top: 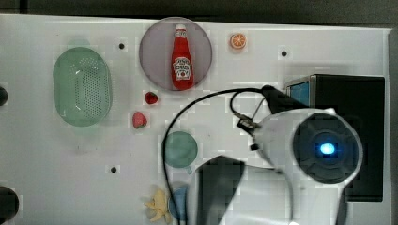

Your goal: Flap open oven.

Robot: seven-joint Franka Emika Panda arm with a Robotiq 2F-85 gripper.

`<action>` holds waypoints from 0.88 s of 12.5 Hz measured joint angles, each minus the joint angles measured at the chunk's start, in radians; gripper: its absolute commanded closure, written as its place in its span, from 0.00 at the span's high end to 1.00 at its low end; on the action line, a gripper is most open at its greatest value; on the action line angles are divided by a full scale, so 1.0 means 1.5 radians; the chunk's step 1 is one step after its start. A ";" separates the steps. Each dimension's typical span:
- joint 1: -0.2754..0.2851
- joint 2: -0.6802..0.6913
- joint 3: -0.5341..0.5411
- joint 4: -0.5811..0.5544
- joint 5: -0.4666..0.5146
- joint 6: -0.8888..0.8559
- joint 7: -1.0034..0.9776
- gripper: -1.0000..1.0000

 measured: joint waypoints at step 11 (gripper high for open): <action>-0.031 0.141 -0.168 -0.005 -0.001 0.181 -0.406 0.18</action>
